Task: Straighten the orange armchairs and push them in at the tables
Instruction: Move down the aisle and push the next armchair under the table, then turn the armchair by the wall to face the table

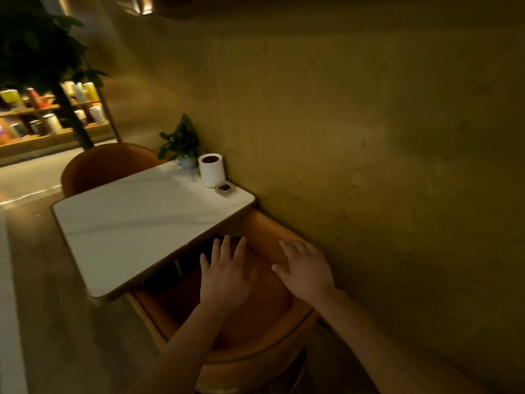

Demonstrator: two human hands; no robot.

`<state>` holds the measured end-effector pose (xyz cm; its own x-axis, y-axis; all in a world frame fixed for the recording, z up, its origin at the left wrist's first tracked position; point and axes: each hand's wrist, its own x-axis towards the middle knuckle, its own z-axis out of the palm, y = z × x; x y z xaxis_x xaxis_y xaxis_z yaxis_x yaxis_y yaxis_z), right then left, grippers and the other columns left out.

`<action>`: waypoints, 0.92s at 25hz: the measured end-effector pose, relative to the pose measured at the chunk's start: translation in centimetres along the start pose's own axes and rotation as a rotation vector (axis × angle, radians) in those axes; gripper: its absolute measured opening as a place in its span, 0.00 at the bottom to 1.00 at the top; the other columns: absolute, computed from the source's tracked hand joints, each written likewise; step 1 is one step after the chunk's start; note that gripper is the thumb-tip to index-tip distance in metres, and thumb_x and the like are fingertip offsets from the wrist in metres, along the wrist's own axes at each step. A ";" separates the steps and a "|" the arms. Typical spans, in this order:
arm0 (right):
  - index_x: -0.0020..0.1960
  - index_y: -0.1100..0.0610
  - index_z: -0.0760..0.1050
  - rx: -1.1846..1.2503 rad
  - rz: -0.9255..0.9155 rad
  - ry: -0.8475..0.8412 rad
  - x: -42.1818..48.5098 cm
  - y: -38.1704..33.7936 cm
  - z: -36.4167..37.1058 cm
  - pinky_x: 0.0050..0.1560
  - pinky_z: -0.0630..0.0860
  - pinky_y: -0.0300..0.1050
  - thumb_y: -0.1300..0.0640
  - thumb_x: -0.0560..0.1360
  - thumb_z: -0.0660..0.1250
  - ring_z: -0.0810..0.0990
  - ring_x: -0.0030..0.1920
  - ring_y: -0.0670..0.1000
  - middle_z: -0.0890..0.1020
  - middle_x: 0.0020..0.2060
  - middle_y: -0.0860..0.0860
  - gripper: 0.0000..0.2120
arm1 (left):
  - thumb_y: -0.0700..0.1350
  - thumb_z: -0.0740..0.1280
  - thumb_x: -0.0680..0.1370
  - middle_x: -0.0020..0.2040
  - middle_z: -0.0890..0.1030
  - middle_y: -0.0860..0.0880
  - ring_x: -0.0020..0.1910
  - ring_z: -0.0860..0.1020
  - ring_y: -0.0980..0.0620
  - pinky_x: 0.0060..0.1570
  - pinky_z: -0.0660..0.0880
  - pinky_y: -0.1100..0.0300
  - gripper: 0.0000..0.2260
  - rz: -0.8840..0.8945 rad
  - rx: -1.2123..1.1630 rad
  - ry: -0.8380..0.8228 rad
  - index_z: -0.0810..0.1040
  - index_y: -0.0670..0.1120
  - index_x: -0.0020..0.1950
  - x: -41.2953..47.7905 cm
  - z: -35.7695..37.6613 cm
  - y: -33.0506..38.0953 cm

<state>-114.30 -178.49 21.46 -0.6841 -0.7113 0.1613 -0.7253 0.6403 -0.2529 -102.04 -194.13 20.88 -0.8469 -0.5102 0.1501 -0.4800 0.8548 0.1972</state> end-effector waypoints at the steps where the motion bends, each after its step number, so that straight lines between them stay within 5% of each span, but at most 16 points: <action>1: 0.78 0.49 0.57 -0.013 0.023 0.007 -1.0 0.5 -0.5 0.72 0.59 0.52 0.35 0.79 0.54 0.60 0.75 0.53 0.65 0.75 0.50 0.32 | 0.65 0.54 0.79 0.82 0.48 0.43 0.80 0.42 0.41 0.75 0.45 0.36 0.34 0.038 -0.008 0.003 0.45 0.55 0.81 -0.3 0.0 1.0; 11: 0.78 0.50 0.56 -0.071 0.298 0.098 -12.2 8.0 -4.0 0.70 0.65 0.54 0.35 0.79 0.52 0.61 0.74 0.55 0.65 0.75 0.51 0.32 | 0.63 0.56 0.79 0.80 0.55 0.40 0.80 0.49 0.39 0.75 0.52 0.34 0.33 0.367 -0.056 -0.029 0.52 0.51 0.81 -3.5 0.7 12.2; 23: 0.75 0.51 0.63 -0.121 0.779 0.246 -24.6 10.9 -4.6 0.70 0.66 0.55 0.36 0.78 0.55 0.67 0.70 0.56 0.71 0.71 0.50 0.30 | 0.67 0.51 0.80 0.82 0.52 0.43 0.80 0.47 0.42 0.77 0.51 0.38 0.34 0.798 -0.074 -0.166 0.47 0.54 0.81 -4.6 4.7 21.4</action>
<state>-105.76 -152.68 19.15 -0.9816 0.0245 0.1896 -0.0294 0.9605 -0.2766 -109.49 -173.08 19.85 -0.9529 0.2748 0.1284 0.2930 0.9434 0.1555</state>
